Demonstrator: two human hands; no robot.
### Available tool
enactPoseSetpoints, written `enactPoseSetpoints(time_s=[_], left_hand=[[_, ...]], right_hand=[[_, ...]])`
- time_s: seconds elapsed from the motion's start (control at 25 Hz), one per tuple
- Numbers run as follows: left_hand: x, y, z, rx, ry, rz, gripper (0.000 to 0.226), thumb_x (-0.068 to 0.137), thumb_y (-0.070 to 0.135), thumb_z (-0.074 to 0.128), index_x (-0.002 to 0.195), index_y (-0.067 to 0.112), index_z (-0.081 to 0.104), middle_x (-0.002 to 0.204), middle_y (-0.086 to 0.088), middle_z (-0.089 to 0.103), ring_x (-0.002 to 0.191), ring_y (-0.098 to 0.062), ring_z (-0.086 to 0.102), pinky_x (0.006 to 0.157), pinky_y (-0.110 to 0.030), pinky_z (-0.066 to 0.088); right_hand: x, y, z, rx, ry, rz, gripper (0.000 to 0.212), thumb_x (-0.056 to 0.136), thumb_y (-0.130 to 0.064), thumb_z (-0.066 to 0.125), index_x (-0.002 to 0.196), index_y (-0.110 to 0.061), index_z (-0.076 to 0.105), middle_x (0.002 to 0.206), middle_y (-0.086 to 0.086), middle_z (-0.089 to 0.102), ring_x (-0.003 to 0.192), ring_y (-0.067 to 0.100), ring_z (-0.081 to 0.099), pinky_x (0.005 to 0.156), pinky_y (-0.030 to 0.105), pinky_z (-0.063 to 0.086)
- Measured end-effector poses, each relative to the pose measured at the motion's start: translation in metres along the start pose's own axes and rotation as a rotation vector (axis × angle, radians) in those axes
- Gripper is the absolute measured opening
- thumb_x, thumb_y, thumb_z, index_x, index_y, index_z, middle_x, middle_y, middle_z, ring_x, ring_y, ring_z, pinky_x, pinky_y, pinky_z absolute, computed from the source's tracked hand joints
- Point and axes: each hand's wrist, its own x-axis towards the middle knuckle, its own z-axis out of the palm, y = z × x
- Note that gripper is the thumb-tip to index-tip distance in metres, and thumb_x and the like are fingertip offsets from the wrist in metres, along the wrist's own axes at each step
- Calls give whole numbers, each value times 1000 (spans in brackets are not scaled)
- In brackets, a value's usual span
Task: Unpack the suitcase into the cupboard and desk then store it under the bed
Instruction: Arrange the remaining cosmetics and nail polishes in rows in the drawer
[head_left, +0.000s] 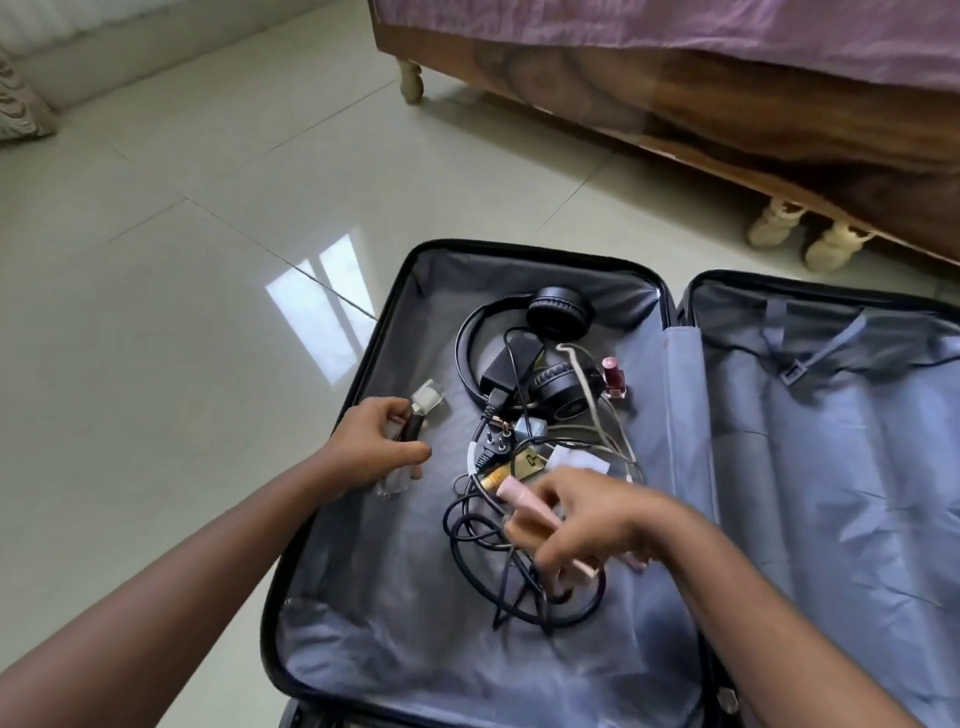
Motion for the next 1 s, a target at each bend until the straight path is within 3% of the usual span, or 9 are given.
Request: enactPoseSetpoints(time_s=[0.12, 0.16, 0.24, 0.36, 0.56, 0.64, 0.72, 0.84, 1.0], left_hand=[[28, 8, 4, 400, 147, 81, 16, 73, 19, 71, 81, 12, 59, 74, -2, 61, 75, -21, 63, 58, -24, 44], [37, 13, 7, 589, 206, 109, 22, 76, 25, 68, 93, 14, 60, 87, -3, 62, 87, -26, 61, 62, -27, 44], [55, 18, 14, 866, 182, 112, 41, 80, 32, 62, 116, 16, 54, 109, -6, 59, 102, -30, 59, 73, -34, 47], [73, 17, 20, 1003, 45, 2, 32, 79, 24, 59, 108, 13, 54, 110, -10, 60, 100, -31, 61, 71, -35, 47], [73, 2, 22, 1002, 31, 40, 35, 79, 24, 56, 114, 23, 58, 110, -6, 63, 100, -29, 62, 74, -35, 50], [58, 4, 23, 785, 71, -33, 43, 73, 25, 63, 116, 26, 58, 109, -4, 65, 99, -26, 63, 72, -31, 50], [39, 11, 19, 263, 132, -159, 45, 70, 24, 71, 113, 18, 61, 97, -5, 69, 83, -24, 68, 65, -28, 50], [4, 16, 7, -625, -118, -284, 53, 66, 17, 72, 114, 1, 57, 67, -9, 62, 48, -22, 59, 49, -28, 49], [-19, 23, 0, -1057, -305, -269, 71, 46, 23, 87, 109, 8, 58, 63, -8, 55, 44, -14, 52, 42, -23, 48]], right_hand=[[27, -4, -18, -144, 662, 11, 22, 65, -14, 75, 82, -21, 62, 79, 0, 64, 73, 20, 64, 58, 25, 47], [41, -6, -20, -154, 761, 9, 20, 66, -18, 73, 81, -21, 61, 79, 0, 64, 76, 22, 62, 59, 24, 42], [69, -12, -19, -222, 736, 7, 21, 71, -24, 72, 88, -22, 61, 89, 3, 65, 86, 26, 62, 62, 26, 40], [97, -17, -15, -413, 720, 45, 31, 79, -32, 70, 105, -20, 58, 108, 8, 64, 102, 29, 61, 71, 30, 43], [110, -19, -10, -516, 834, 140, 30, 86, -20, 65, 113, -13, 53, 111, 9, 64, 103, 27, 62, 69, 28, 40], [111, -16, -6, -522, 856, 174, 26, 90, -22, 61, 113, -11, 54, 110, 8, 65, 102, 25, 63, 68, 29, 41], [110, -8, -3, -591, 833, 190, 21, 93, -13, 53, 114, -10, 55, 109, 7, 65, 101, 24, 63, 71, 30, 45], [98, 0, 2, -569, 798, 183, 20, 91, -6, 54, 108, -13, 58, 109, 6, 65, 99, 23, 62, 70, 30, 44], [56, 8, 7, -180, 977, 88, 17, 75, -20, 73, 83, -23, 58, 83, -2, 65, 75, 21, 57, 58, 26, 37]])
